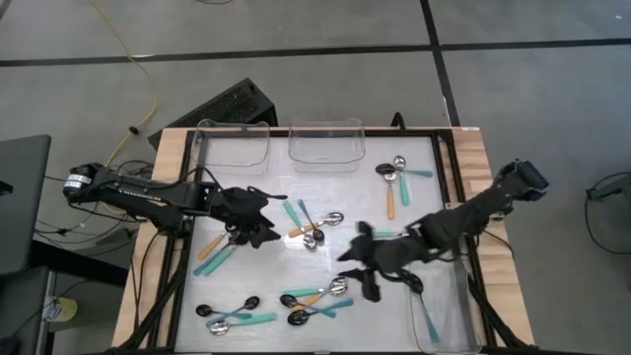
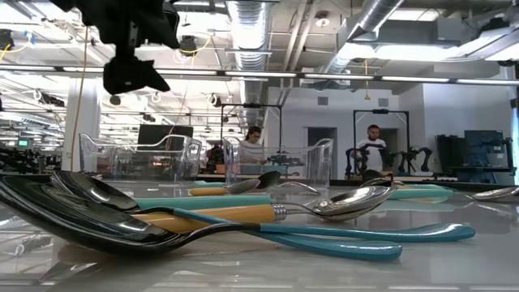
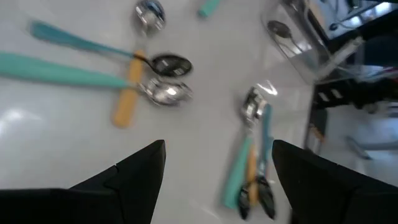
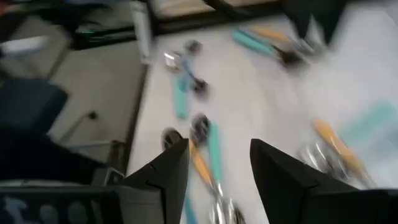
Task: Sort silverware by color (type)
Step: Put the blue spoon into the bottom transparent bin
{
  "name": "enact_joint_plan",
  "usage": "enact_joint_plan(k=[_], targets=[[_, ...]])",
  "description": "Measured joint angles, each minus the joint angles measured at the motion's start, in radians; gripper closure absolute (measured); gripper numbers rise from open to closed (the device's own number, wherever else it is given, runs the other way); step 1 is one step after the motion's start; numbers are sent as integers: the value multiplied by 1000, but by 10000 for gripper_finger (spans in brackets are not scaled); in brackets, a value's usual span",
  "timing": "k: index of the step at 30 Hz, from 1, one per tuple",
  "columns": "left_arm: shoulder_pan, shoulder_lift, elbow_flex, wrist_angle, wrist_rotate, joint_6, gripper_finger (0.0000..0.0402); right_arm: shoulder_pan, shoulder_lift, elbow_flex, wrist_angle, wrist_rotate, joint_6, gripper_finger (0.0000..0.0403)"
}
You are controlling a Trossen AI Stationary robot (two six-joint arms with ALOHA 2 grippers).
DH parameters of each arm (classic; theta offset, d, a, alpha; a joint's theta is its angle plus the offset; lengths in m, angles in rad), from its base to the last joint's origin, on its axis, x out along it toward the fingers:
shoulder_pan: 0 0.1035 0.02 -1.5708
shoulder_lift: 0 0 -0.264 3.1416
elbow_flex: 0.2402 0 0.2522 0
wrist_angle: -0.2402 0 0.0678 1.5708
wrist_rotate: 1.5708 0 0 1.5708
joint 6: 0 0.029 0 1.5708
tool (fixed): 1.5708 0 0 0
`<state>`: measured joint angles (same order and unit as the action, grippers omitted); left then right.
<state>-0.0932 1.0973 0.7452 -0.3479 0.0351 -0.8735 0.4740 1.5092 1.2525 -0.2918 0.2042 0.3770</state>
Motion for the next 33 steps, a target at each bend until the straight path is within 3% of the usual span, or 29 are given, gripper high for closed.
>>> enact_joint_plan(k=[4, 8, 13, 19, 25, 33], targets=[[-44, 0, 0, -3, 29, -23, 121, -45, 116, 0, 154, -210, -104, 210], [-90, 0, 0, -9, 25, 49, 121, -56, 226, -1, 161, -283, -174, 210], [-118, 0, 0, -18, 9, 176, 121, -37, 326, -1, 165, -287, -225, 210], [-148, 0, 0, -21, -5, 277, 121, 20, 363, -1, 162, -312, -159, 210], [-170, 0, 0, -21, -77, 266, 121, 79, 388, 0, 122, -198, -196, 210], [-172, 0, 0, 6, -112, 185, 121, 79, 492, 0, 132, -179, -190, 210]])
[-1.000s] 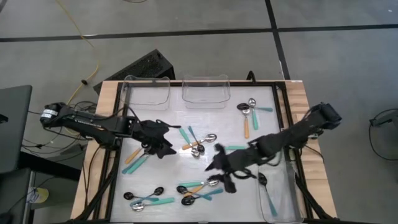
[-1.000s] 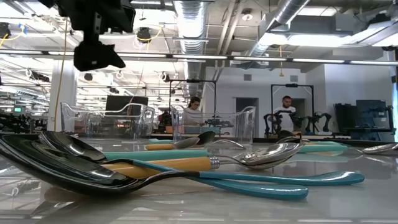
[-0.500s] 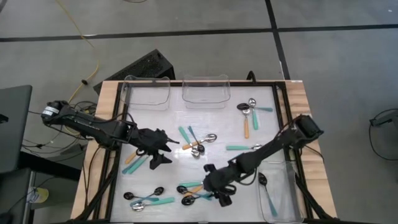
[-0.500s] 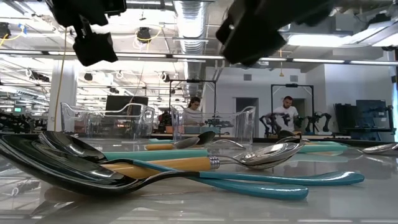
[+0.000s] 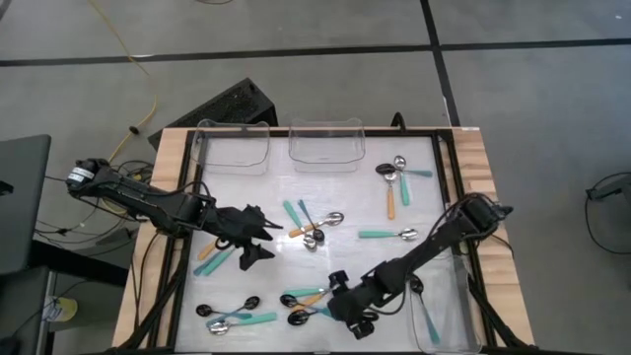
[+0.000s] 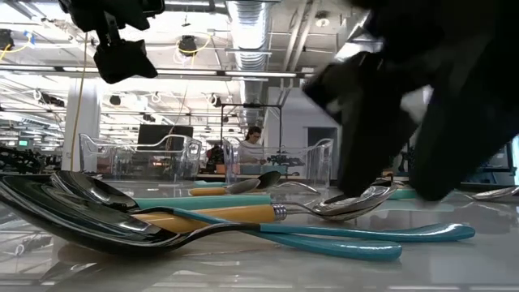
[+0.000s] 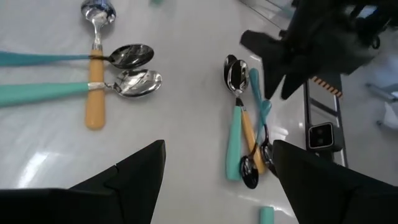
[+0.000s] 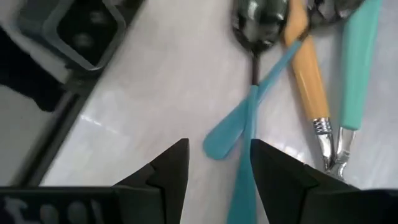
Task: Sort silverware by color (type)
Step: Put the blue spoon into the bottom transparent bin
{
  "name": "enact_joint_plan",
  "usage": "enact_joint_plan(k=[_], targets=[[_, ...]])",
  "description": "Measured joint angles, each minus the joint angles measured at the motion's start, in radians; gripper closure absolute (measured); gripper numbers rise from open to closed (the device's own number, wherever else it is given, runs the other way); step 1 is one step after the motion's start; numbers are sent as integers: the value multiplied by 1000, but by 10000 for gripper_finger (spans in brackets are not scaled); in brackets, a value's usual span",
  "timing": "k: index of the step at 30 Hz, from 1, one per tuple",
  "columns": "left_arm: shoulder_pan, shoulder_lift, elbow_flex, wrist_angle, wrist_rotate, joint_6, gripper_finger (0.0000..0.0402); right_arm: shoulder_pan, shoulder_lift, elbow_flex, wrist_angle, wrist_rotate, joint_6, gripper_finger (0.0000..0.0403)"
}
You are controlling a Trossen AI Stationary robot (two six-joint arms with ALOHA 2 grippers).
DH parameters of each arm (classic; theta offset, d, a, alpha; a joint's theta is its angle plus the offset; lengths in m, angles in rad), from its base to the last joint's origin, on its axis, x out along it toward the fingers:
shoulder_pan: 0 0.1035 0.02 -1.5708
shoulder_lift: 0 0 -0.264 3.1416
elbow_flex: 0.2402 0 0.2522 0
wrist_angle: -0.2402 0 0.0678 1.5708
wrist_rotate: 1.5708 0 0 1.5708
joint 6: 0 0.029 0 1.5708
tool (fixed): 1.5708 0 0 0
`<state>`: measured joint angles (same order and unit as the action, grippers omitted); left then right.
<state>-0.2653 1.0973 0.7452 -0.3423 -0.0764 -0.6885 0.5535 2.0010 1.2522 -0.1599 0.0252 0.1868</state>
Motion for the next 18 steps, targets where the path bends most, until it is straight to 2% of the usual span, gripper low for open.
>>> enact_joint_plan(k=[9, 18], targets=[[-30, 0, 0, 1, -62, -74, 121, -39, 18, -1, -14, 25, 22, 210], [-63, 0, 0, -4, -103, -75, 121, 9, 16, 2, -100, 47, 13, 210]])
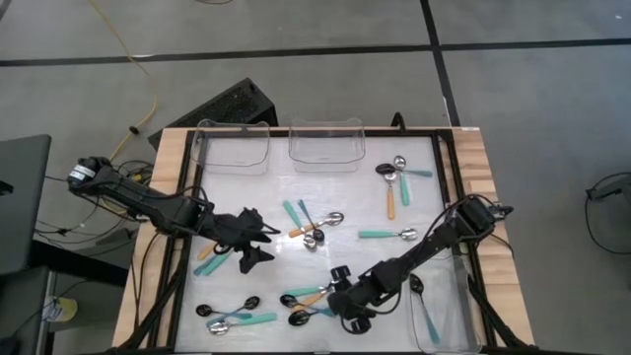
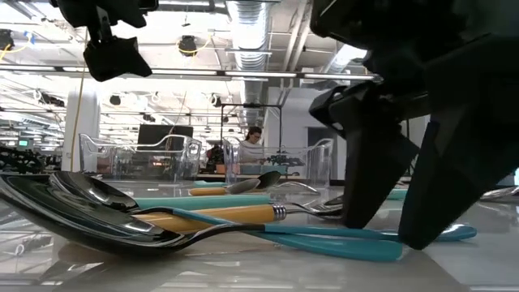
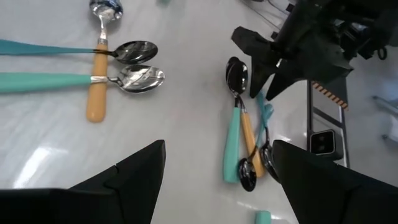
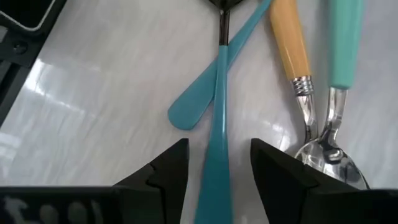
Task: Sort silverware by color (type)
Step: Put the blue spoon into the bottom transparent bin
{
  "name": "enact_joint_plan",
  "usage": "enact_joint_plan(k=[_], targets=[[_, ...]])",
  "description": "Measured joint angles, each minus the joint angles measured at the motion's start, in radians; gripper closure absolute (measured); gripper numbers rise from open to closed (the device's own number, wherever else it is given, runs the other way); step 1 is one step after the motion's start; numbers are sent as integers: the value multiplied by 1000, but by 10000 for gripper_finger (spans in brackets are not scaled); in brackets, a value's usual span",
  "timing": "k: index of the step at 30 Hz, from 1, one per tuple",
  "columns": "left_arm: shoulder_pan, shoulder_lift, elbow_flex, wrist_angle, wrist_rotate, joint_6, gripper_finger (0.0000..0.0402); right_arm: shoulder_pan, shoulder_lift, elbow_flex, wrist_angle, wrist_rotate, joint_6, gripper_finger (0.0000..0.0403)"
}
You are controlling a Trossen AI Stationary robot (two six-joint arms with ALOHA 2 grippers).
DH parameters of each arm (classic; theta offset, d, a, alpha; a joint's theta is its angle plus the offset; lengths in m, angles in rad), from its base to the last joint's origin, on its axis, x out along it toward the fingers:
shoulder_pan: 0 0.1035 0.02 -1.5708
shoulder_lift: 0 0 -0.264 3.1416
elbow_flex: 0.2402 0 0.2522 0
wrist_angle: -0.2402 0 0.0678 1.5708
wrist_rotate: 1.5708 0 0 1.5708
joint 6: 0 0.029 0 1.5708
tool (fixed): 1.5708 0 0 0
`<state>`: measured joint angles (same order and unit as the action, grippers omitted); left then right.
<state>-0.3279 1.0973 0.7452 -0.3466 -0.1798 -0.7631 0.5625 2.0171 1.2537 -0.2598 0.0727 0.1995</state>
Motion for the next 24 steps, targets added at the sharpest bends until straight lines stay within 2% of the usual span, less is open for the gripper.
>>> enact_joint_plan(k=[3, 7, 11, 18, 21, 24], targets=[[-8, 0, 0, 1, -15, 0, 121, 16, 0, -1, -24, 53, 5, 216], [-14, 0, 0, 1, -19, 0, 121, 17, 0, -2, -19, 72, 14, 245], [-13, 0, 0, 0, -19, 0, 121, 6, 0, -4, 11, 61, 15, 290], [-13, 0, 0, 1, -19, 6, 121, -52, -5, -3, -32, 60, 164, 381], [-13, 0, 0, 0, -19, 6, 121, -71, -5, -3, -33, 33, 170, 389], [-13, 0, 0, 0, -13, 6, 121, -76, -5, -3, -36, 15, 202, 375]])
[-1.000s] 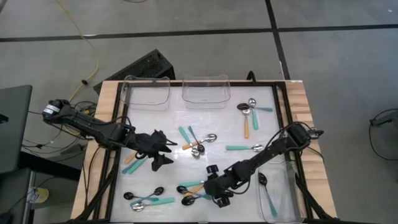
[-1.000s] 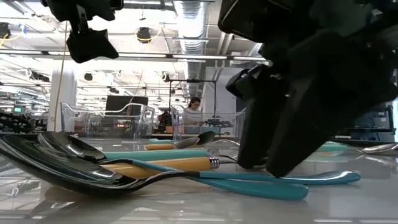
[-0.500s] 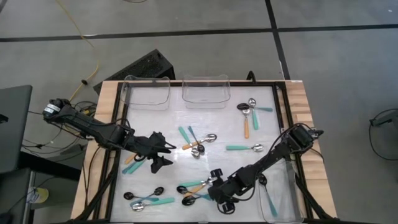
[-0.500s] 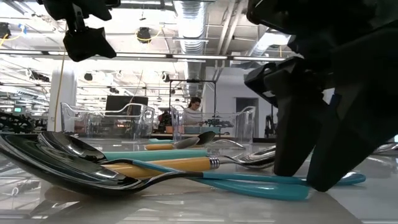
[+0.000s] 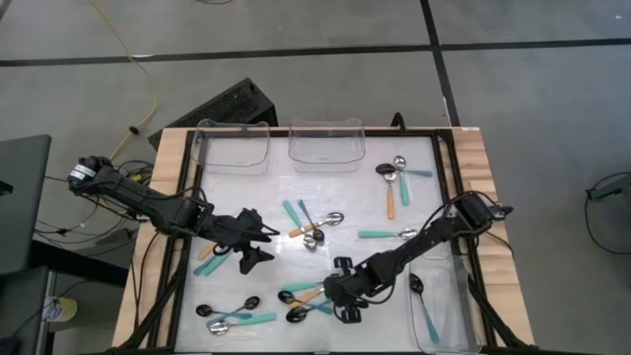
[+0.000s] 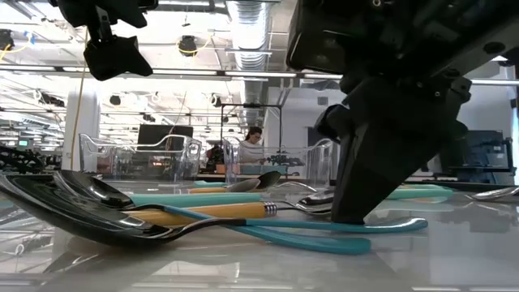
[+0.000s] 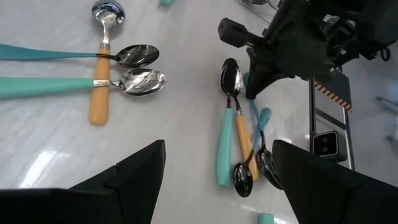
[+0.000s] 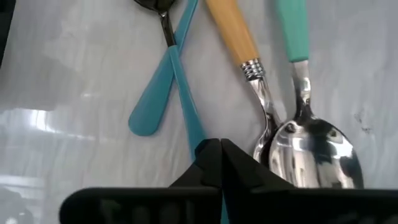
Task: Sort silverware by color (type)
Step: Put the blue spoon into the bottom transparent bin
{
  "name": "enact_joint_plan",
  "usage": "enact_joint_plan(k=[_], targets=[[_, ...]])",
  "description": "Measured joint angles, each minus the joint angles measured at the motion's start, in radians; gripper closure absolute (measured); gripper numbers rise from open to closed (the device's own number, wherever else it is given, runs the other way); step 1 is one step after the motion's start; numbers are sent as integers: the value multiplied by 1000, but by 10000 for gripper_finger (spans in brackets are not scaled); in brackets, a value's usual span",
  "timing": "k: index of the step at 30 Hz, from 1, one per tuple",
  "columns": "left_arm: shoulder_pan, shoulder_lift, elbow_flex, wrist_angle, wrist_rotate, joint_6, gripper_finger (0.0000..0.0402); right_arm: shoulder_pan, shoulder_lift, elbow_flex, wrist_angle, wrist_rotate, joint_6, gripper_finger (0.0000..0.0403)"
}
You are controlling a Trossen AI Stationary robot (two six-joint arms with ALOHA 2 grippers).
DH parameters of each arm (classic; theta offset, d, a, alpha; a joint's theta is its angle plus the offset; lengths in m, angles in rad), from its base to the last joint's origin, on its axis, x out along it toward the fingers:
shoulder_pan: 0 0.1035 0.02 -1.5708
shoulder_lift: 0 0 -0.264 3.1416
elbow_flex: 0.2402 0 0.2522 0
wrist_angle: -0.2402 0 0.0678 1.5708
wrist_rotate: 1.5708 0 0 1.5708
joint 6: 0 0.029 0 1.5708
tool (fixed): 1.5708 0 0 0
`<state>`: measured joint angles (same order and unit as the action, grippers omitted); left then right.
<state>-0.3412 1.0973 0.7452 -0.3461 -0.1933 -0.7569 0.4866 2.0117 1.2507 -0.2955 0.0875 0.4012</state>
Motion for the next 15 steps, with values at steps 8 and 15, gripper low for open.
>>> enact_joint_plan(k=[8, 15], targets=[[-1, 0, 0, -1, 4, -5, 121, -8, -86, -2, 27, -10, 45, 361], [-2, 0, 0, -3, 4, -5, 121, -14, -106, -2, 147, -10, 43, 359]])
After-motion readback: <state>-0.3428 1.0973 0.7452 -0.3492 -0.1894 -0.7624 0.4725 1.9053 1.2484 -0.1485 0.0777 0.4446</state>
